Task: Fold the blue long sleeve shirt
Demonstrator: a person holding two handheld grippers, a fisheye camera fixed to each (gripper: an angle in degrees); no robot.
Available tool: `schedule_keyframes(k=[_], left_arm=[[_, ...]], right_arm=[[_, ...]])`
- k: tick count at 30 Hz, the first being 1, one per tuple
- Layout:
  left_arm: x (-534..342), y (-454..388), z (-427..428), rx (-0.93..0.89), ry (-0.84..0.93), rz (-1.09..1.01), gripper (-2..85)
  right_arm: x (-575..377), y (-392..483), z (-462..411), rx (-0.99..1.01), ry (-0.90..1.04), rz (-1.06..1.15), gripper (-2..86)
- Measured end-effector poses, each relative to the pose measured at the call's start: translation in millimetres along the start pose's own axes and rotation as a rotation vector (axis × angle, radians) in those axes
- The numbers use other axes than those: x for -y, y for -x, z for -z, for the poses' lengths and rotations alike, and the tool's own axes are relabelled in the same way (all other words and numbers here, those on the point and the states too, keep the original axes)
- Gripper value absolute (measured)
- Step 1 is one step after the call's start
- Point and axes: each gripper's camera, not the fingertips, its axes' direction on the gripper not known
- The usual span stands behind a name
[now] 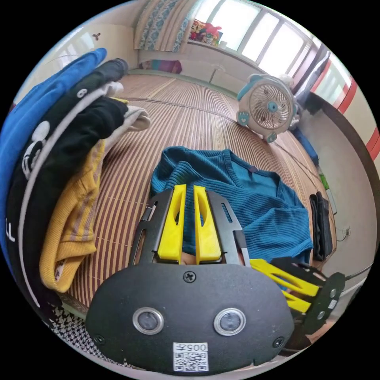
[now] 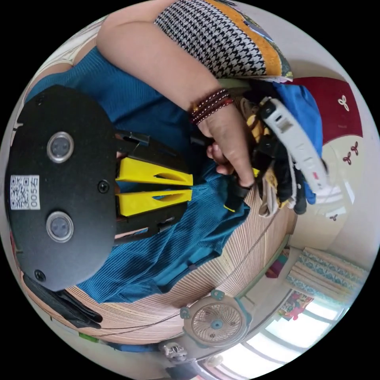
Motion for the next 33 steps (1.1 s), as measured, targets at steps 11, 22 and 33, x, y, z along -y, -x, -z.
schedule_keyframes(k=[11,22,33], left_arm=[[-3,-45,-12,0.178,0.028,-0.134,5.4],[-9,-48,-11,0.151,0.044,-0.154,5.3],[-16,-20,3,0.04,-0.005,-0.091,5.4]], right_arm=[[-83,-19,32,-0.064,0.198,-0.133,-1.3],[-96,-39,52,0.046,0.25,-0.1,5.2],[-82,-35,-25,0.036,0.267,-0.037,5.1]])
